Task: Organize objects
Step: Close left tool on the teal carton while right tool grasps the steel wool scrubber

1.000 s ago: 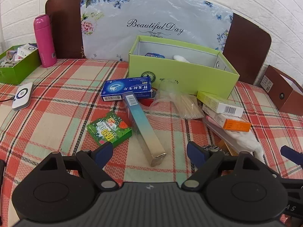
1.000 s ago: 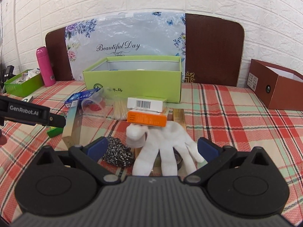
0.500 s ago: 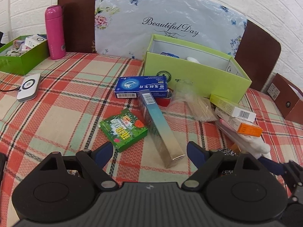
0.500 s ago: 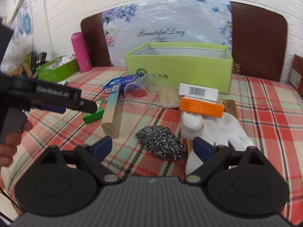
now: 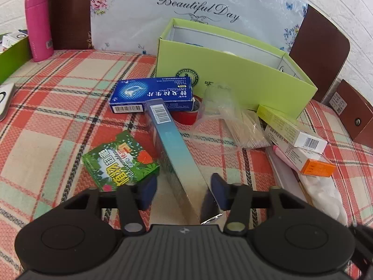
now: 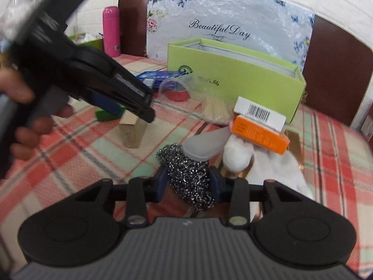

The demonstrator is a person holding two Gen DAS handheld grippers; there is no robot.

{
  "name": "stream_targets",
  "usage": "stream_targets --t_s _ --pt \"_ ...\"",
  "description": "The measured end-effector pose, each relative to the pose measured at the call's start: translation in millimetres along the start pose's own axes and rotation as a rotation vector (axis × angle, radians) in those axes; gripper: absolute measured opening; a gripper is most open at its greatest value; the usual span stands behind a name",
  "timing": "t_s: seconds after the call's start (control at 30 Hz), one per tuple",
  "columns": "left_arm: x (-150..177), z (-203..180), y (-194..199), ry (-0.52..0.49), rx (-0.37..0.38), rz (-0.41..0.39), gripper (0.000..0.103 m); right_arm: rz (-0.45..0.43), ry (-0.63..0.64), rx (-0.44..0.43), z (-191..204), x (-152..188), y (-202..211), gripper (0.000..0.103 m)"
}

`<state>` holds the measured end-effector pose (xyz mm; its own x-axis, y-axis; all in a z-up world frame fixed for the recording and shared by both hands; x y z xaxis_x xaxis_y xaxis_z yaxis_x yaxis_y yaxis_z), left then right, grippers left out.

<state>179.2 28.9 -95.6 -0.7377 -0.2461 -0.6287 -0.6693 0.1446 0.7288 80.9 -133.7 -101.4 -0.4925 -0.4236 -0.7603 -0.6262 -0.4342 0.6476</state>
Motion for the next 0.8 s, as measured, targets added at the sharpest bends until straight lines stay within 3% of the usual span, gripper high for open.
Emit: stream_targets --t_s 0.23,0.37,0.43,0.6,0.8 --pt "19 5 23 -0.052 0.118 0.068 0.023 0.006 -0.063 -0.203 18 5 24 0.037" --pt "45 23 50 -0.063 0.157 0.117 0.023 0.011 -0.017 -0.193 24 12 31 0.046" --pt "50 30 58 -0.058 0.129 0.109 0.026 0.021 -0.015 -0.197 24 15 29 0.052" --pt "38 29 51 -0.076 0.055 0.053 0.056 0.031 -0.014 -0.185 29 20 25 0.058" --pt "36 28 38 -0.130 0.022 0.049 0.060 0.031 -0.056 -0.151 21 27 25 0.058"
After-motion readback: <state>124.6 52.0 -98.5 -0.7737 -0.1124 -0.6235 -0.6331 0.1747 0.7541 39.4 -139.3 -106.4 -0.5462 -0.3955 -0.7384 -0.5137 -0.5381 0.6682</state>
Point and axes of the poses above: each gripper's, at about its wrist camera, not at the fingertips, and y roughly against the way its jaws point, z to its left, x to its underside, the point moved 6 cm from there along -y, roughly the way its jaws point, and after that the axes turned 6 degrees about y, right-handed, at the moved point
